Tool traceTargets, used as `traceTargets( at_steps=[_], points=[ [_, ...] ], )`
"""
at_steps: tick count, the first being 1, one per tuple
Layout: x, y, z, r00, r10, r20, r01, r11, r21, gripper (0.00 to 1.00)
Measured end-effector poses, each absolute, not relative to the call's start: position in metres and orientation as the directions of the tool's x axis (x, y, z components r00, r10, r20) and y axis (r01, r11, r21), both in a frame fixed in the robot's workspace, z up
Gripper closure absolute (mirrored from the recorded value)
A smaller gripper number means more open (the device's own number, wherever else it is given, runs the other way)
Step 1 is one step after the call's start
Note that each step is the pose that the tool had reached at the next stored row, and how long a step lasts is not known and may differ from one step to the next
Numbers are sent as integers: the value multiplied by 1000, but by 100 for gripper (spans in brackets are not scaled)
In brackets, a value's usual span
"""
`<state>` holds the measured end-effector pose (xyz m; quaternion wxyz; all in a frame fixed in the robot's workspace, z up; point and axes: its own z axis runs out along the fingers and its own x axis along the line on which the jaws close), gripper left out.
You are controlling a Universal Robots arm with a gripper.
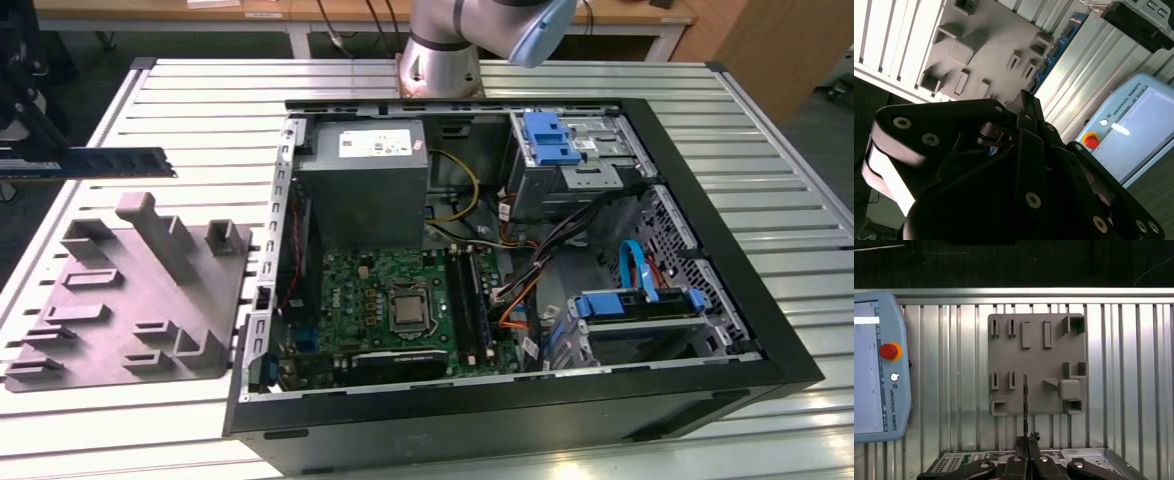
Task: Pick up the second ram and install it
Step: 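Pick up the second ram and move it above second insertion slot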
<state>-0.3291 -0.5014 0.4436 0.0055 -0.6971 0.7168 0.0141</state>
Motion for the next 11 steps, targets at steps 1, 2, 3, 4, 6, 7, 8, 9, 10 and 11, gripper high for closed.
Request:
traceTargets(
  at_steps=[1,2,3,4,6,7,8,9,10,11],
  points=[
    [-328,-501,444,-28,-999,-28,-1000,28,13,89],
    [-326,-501,444,-28,-999,-28,-1000,28,13,89],
    [-325,-501,444,-28,-999,-28,-1000,28,13,89],
    [-323,-501,444,-28,-999,-28,-1000,28,13,89],
    [-320,-501,444,-28,-999,-28,-1000,28,13,89],
    [-319,-501,444,-28,-999,-28,-1000,28,13,89],
    [-317,-501,444,-28,-999,-28,-1000,28,13,89],
    [-315,-501,444,-28,-999,-28,-1000,28,13,89],
    [-313,-501,444,-28,-999,-28,-1000,28,13,89],
    [-312,-501,444,-28,-999,-28,-1000,28,13,89]
  ],
)
